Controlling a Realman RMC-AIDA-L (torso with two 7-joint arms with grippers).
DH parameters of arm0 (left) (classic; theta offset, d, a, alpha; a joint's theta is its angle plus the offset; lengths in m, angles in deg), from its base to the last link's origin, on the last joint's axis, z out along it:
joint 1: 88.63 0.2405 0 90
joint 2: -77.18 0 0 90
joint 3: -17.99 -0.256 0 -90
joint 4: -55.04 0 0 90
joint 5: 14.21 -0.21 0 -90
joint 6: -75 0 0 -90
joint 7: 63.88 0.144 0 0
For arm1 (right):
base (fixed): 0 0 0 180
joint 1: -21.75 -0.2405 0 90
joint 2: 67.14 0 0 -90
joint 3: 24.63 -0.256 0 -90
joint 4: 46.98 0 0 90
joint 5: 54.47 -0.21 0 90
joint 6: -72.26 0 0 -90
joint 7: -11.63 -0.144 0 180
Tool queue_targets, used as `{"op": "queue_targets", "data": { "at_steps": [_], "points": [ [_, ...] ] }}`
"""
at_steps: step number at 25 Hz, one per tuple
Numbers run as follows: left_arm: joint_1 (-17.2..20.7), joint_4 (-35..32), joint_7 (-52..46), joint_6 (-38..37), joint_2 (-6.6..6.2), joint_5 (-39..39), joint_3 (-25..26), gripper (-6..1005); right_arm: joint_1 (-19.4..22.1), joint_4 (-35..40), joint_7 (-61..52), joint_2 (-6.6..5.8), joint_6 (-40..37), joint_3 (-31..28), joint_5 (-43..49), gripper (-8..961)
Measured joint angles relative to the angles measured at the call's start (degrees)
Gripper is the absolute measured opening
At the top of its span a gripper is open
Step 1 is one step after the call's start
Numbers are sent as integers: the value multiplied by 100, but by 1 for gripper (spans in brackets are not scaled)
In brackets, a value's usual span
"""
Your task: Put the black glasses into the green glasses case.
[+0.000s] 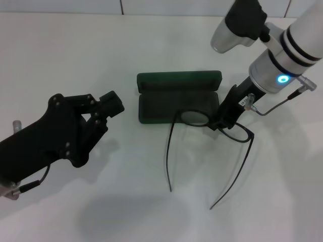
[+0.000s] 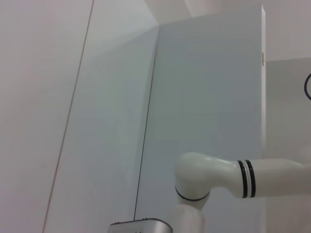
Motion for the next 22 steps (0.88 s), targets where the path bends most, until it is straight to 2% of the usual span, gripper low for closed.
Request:
{"op": "queue_targets", "data": {
  "at_steps": [2, 7, 9, 12, 16, 22],
  "points": [
    [0, 2, 1, -30, 1, 0, 1, 41, 199, 362, -3, -1, -154, 0, -68, 118],
    [28, 3, 3, -176, 1, 1, 35, 41, 929, 1670, 51, -3, -677, 0, -601, 110],
    [48, 3, 9, -199, -1, 1, 38, 41, 1293, 2267, 176, -22, -841, -33, -981, 94],
    [26, 30, 67, -244, 0, 3, 13, 41, 1806, 2763, 625, -54, -1075, -299, -1574, 77],
    [-149, 62, 92, -351, 14, 6, -23, 40, 2357, 2858, 1514, -58, -1433, -967, -2299, 73],
    [-639, 66, -116, -571, 25, 68, -162, 36, 2706, 2567, 2252, -52, -1636, -1323, -2830, 71]
  ]
}}
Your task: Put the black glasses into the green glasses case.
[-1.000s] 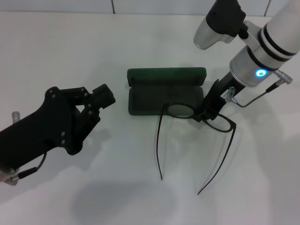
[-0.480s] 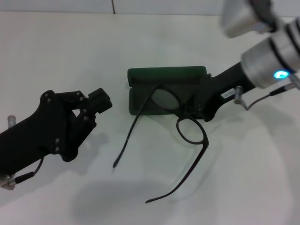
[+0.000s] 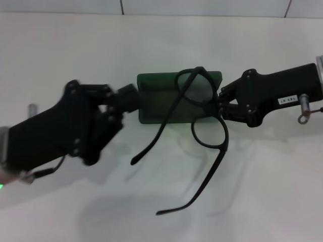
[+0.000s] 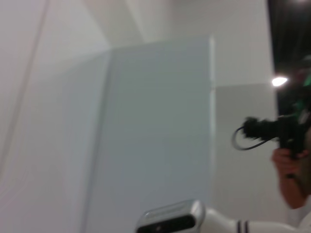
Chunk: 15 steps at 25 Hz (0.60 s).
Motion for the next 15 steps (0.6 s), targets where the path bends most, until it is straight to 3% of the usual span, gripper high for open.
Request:
{"op": "queue_targets", "data": {
  "at_steps": [8, 15],
  "points": [
    [-906, 575, 39, 24, 4, -61, -328, 35, 57, -552, 668, -13, -292, -116, -822, 70],
    [-1060, 745, 134, 306, 24, -116, -580, 35, -9, -643, 720, 6, -310, -121, -877, 70]
  ]
}}
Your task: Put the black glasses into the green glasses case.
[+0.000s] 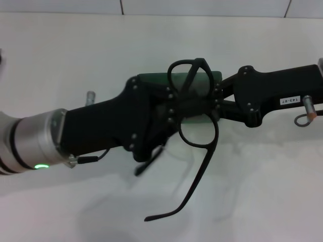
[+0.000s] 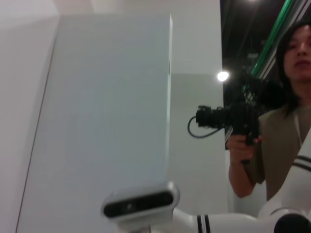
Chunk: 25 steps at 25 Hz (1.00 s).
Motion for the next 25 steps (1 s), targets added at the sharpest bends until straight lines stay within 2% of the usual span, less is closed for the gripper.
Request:
{"op": "queue_targets", "data": {
  "at_steps": [13, 25],
  "points": [
    [-15, 103, 80, 646, 24, 14, -240, 35, -124, -281, 121, -4, -215, -17, -262, 70],
    [-62, 313, 209, 704, 33, 43, -243, 34, -87, -290, 134, 0, -294, -10, -329, 69]
  ]
}}
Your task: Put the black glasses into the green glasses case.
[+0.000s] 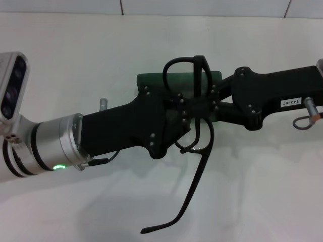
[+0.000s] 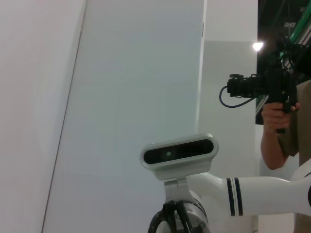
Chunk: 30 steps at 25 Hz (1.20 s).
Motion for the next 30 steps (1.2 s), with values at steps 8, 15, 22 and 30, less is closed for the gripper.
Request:
{"op": "queue_targets", "data": {
  "at_steps": [8, 15, 22, 30],
  "points": [
    [55, -19, 127, -588, -40, 5, 28, 34, 141, -36, 89, -26, -13, -437, -8, 69],
    [235, -82, 178, -739, -114, -64, 317, 34, 187, -33, 117, -31, -981, -1818, -562, 69],
    [110, -89, 217, -739, -91, -509, 302, 34, 9, -57, 362, -40, -926, -1938, -966, 69],
    [-96, -59, 377, -803, -1, -571, 1, 35, -312, -850, 1032, -13, 173, -967, -899, 69]
  ]
}}
